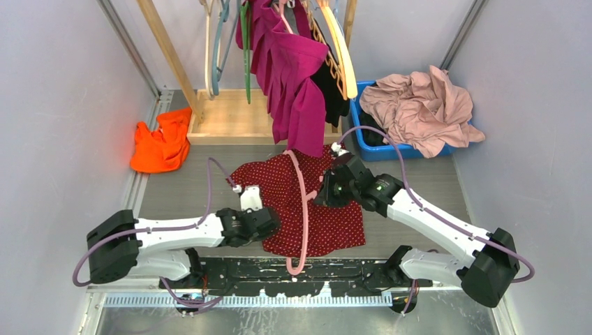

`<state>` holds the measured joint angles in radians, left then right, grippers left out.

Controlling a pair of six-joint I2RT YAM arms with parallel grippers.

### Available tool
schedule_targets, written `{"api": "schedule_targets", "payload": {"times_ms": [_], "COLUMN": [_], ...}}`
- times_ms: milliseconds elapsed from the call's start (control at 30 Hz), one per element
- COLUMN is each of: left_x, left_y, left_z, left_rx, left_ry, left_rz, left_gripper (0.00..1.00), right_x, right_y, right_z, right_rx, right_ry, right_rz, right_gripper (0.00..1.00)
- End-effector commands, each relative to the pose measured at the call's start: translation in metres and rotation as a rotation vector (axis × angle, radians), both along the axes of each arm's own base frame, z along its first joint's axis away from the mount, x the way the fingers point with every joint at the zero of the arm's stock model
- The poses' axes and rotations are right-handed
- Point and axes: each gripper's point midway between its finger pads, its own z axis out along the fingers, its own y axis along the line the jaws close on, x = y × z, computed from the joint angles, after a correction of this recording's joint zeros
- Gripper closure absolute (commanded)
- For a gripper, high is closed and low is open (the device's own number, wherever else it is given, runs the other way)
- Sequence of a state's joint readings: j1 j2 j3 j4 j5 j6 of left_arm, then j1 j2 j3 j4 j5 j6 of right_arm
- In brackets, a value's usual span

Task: Place the skirt on the hanger
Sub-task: Hang the skirt on the hanger.

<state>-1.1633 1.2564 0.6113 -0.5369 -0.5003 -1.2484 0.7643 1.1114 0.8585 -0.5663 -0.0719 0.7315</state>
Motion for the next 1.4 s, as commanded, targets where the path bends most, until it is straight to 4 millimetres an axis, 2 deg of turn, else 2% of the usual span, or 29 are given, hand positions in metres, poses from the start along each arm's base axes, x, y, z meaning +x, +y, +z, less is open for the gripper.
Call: {"api": "schedule_targets", "payload": {"times_ms": [0,233,500,733,833,933,1033,1200,1367], "left_x": [0.001,-0.013,-0.023,-0.03,-0.032,-0.033,-0.036,-0.045,-0.055], "left_y": [0.006,0.028,0.042,0.032,0.021,0.018,0.019,0.018,0.014], "left_z": [0.021,0.031,0.044,0.048,0.045,0.04,0.036,0.03,0.022], "left_rx": [-0.032,-0.078,-0.127,-0.15,-0.157,-0.131,-0.125,-0.145,-0.133], "left_ry": [-0.032,-0.023,-0.031,-0.029,-0.033,-0.02,-0.012,-0.008,0.002], "left_rz": [0.008,0.015,0.019,-0.009,-0.028,-0.031,-0.03,-0.041,-0.054], "left_gripper": [1.0,1.0,1.0,1.0,1.0,1.0,1.0,1.0,1.0], "right_x": [0.009,0.018,0.031,0.04,0.04,0.038,0.032,0.033,0.04], "right_y": [-0.001,-0.018,-0.032,-0.034,-0.022,-0.019,-0.022,-0.038,-0.032], "right_z": [0.017,0.024,0.04,0.046,0.049,0.044,0.038,0.05,0.044], "right_rx": [-0.015,-0.122,-0.188,-0.209,-0.176,-0.172,-0.18,-0.18,-0.187], "right_ry": [-0.057,-0.1,-0.161,-0.179,-0.155,-0.132,-0.112,-0.172,-0.166], "right_rz": [0.008,-0.005,-0.052,-0.089,-0.062,-0.054,-0.049,-0.118,-0.117], "right_gripper": [0.99,0.99,0.99,0.99,0.99,0.99,0.99,0.99,0.99]}}
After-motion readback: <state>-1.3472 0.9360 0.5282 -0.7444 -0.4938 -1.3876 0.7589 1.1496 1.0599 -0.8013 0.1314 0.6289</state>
